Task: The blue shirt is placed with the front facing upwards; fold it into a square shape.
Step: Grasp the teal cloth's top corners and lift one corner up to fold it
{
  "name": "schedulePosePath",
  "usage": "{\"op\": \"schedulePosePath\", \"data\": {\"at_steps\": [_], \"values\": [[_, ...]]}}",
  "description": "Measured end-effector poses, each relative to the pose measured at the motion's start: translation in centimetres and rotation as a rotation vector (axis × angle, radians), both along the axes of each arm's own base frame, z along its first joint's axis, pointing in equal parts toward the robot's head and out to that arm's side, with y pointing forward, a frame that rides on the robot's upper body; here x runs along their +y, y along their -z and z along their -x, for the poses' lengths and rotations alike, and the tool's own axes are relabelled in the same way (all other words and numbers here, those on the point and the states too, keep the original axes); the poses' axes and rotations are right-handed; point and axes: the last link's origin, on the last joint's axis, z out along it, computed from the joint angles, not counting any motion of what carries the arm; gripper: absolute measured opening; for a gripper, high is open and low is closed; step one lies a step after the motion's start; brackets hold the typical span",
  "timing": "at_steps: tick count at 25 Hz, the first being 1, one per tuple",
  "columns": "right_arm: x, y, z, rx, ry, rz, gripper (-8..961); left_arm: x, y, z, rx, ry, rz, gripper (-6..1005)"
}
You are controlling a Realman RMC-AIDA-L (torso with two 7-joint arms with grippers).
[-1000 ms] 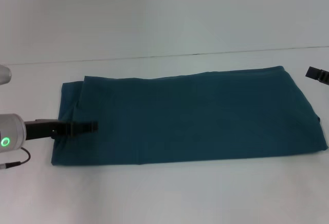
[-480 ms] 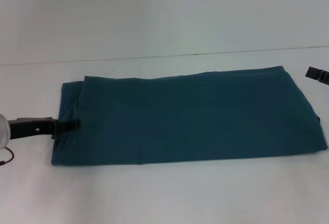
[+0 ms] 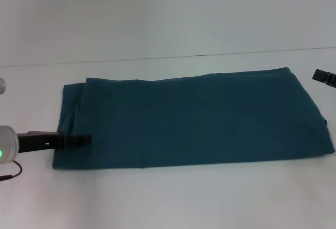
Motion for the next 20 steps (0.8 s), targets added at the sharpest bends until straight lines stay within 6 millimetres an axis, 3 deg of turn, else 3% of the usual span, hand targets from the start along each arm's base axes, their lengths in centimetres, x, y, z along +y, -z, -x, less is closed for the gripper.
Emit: {"op": "schedulePosePath", "data": {"at_steps": [20], "values": [[-0.4, 0.0, -0.3, 0.002, 0.008, 0.001, 794, 0.5, 1.8, -2.6, -0.019, 0.073, 0.098, 887]]}}
